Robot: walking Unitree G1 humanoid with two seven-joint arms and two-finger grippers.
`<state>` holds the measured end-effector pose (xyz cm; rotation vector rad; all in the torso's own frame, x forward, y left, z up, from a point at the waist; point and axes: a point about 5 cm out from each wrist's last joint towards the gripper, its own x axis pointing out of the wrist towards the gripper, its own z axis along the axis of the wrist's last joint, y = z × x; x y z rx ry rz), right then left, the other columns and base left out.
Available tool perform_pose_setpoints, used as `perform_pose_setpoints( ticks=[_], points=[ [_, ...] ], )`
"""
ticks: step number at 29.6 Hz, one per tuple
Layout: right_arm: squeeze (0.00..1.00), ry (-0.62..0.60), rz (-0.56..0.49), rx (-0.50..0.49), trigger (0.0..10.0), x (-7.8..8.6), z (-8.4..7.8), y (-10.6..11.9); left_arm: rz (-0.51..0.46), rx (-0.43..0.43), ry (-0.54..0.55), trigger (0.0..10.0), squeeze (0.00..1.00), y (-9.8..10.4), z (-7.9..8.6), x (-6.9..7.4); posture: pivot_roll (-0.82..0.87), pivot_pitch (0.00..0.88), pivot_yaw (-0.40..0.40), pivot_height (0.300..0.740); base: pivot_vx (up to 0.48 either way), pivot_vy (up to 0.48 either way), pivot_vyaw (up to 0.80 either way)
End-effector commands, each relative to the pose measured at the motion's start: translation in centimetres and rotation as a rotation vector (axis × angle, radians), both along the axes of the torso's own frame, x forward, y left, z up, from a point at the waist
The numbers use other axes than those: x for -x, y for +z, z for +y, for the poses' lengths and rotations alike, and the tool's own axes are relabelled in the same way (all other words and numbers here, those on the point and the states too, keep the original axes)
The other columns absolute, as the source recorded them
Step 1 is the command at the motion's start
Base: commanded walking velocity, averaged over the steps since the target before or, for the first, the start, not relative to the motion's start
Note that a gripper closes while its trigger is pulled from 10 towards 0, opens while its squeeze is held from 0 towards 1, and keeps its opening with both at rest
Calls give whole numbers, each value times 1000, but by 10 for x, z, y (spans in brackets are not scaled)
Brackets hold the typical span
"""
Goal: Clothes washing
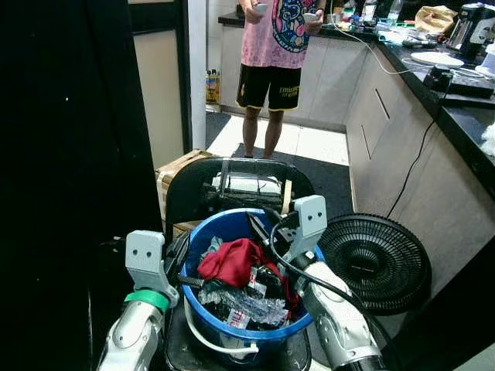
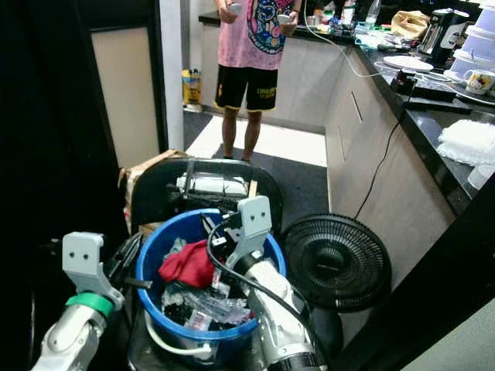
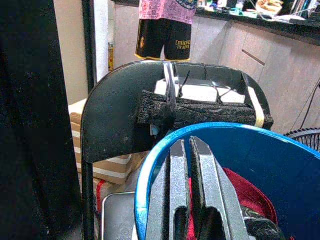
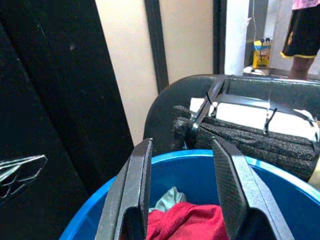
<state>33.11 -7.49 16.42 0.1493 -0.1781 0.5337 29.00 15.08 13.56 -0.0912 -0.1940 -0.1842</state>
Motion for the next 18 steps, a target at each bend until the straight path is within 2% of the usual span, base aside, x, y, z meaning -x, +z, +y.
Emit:
perform_pose_setpoints(
  ticks=[1, 10, 11, 12, 13, 14, 17, 18],
  points=[
    [0, -4, 23, 6, 10000, -1, -2, -4, 0, 4, -4, 10000, 0, 0, 0, 2, 11, 41, -20, 740, 0, 0, 0],
    [0, -1, 48, 3, 10000, -3, 0, -8, 2, -6, -18, 10000, 0, -1, -2, 3, 13, 45, -16, 740, 0, 0, 0],
    [0, -2, 64, 2, 10000, -4, 1, -10, 5, -9, -22, 10000, 0, -1, -2, 3, 12, 46, -15, 740, 0, 0, 0],
    [0, -21, 124, 12, 10000, -8, 1, -19, 15, -26, -29, 10000, 0, -2, -2, 2, 10, 52, -11, 740, 0, 0, 0],
    [0, -21, 124, 12, 10000, -8, 1, -19, 15, -26, -29, 10000, 0, -2, -2, 2, 10, 52, -11, 740, 0, 0, 0],
    [0, -54, 205, 27, 10000, -15, -1, -31, 20, -48, -44, 10000, 0, -3, -3, 0, 11, 58, -10, 740, 0, 0, 0],
    [0, -77, 259, 38, 10000, -18, -3, -38, 23, -63, -54, 10000, 0, -4, -3, -1, 11, 58, -10, 740, 0, 0, 0],
    [741, -101, 331, 24, 10000, -25, -6, -44, 23, -77, -64, 10000, 0, -2, -3, -3, 11, 80, -7, 740, 0, 0, 0]
  ],
)
